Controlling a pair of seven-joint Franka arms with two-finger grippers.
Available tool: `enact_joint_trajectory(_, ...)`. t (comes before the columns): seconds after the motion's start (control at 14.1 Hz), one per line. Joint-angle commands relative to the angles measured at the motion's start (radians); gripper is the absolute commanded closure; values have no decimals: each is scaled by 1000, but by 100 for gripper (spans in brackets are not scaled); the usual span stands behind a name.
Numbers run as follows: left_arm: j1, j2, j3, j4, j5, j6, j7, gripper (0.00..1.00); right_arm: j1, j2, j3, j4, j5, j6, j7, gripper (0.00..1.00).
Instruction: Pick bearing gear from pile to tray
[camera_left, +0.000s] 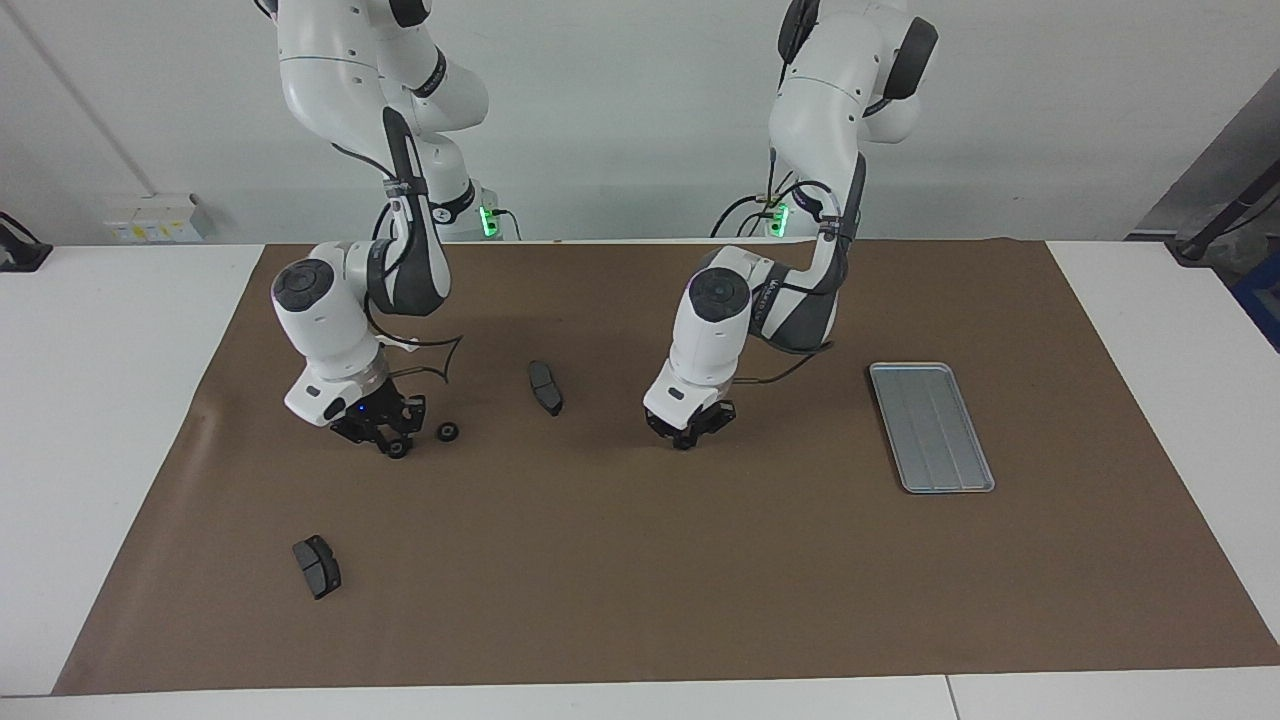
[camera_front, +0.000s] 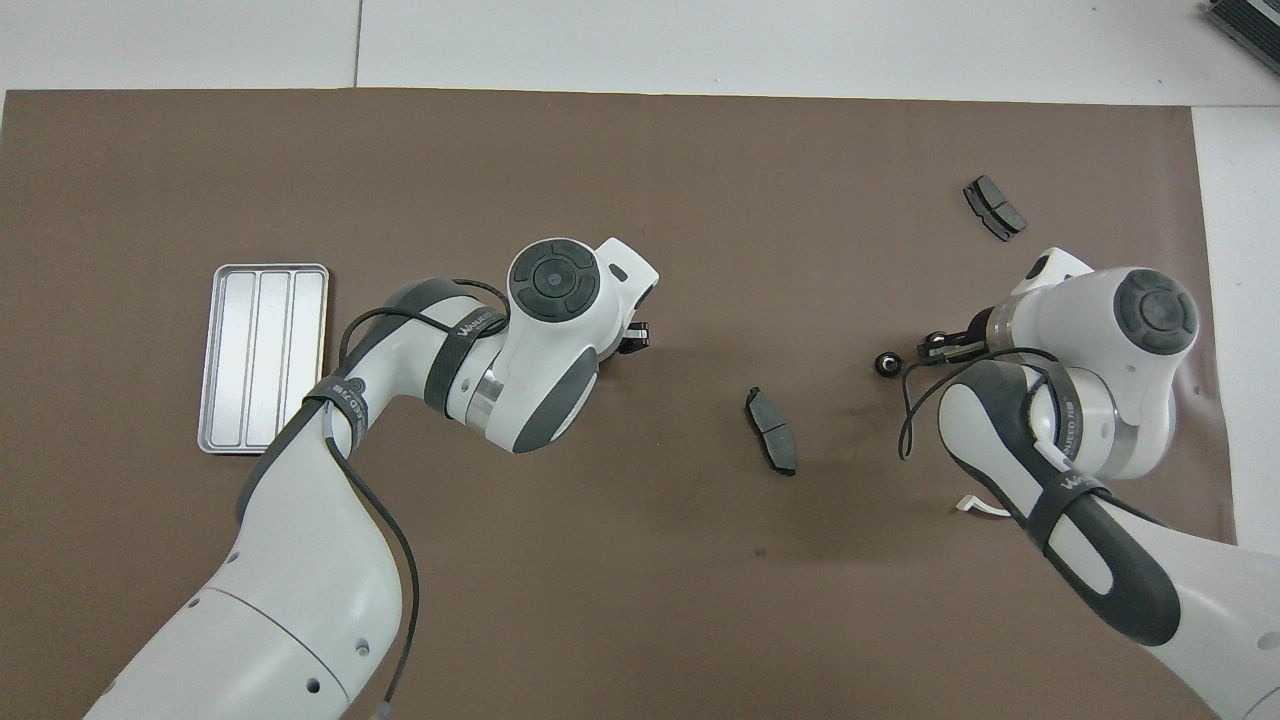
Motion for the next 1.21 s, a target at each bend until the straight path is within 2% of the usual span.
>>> enact_joint_trajectory(0.0,123,-47,-7,18,12,-72,86,100,1,-12,6,-24,31,26,2,100)
enact_joint_trajectory(0.21,264,-112,-9,-23,6,-124,255,100,4,-19,6,10,31,-6,16,100)
enact_joint_trajectory(0.5,456,-182,-9,-127,-31,-140,589,100,14,-51,32,163,30,-223,172,100)
enact_joint_trajectory(0.64,514,-205,-9,-195,-33,-119,683,100,14,-47,84,250,20,-317,304,100)
enact_joint_trajectory(0.85,531,-245,-4,-319,-33,-13,714,100,17,-35,202,338,-7,-374,566,100)
enact_joint_trajectory(0.92,531,-255,-6,-357,-33,33,711,96,21,-27,242,355,-29,-370,653,100)
enact_joint_trajectory(0.99,531,-256,-4,-367,-33,47,708,76,21,-19,282,369,-64,-361,732,100)
enact_joint_trajectory(1.14,528,-255,-6,-356,-33,41,703,30,23,8,369,401,-99,-339,900,100)
